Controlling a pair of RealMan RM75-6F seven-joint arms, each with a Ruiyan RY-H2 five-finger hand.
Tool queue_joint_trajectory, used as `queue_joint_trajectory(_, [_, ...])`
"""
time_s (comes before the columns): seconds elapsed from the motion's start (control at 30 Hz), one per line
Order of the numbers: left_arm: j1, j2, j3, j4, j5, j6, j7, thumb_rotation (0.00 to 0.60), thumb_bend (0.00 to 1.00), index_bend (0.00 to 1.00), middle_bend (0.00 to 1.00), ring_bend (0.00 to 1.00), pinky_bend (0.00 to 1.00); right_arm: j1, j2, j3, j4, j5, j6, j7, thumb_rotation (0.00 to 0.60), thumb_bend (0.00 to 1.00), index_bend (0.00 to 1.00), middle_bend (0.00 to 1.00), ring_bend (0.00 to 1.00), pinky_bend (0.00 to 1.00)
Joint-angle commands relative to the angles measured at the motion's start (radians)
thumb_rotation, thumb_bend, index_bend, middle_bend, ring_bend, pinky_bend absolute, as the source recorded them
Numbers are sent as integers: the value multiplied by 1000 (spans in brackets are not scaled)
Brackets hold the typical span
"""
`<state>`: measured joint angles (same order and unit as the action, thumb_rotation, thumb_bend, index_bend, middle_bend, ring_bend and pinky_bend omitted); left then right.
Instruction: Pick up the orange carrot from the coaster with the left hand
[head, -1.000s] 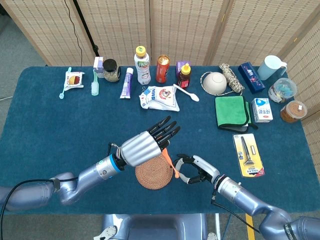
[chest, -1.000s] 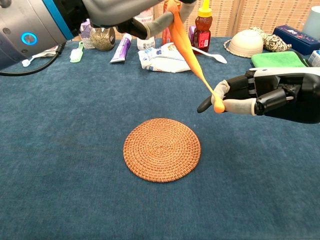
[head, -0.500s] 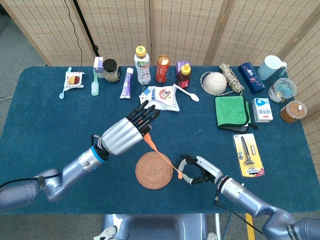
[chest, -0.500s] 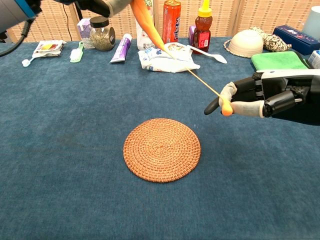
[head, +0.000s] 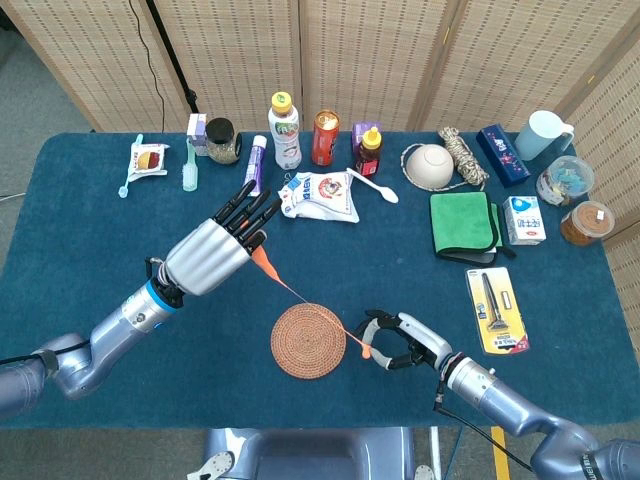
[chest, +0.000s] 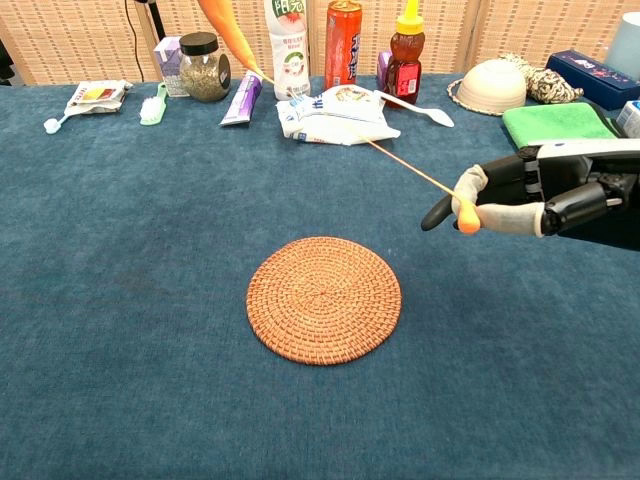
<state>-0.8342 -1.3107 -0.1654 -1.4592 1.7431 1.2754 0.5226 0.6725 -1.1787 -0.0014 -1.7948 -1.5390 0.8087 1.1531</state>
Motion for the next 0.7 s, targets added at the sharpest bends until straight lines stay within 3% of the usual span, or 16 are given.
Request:
queue_joint_trajectory(0.03, [8, 10, 0, 1, -9, 1, -2, 600, 579, 681, 134, 9, 0, 1, 2, 0, 0, -3, 2, 3, 600, 514, 741, 317, 53, 0])
queue_joint_trajectory(0.7, [29, 45, 15, 59, 1, 5, -22, 600, 579, 681, 134, 8, 0, 6, 13, -5, 16, -13, 11, 31, 600, 514, 741, 317, 57, 0])
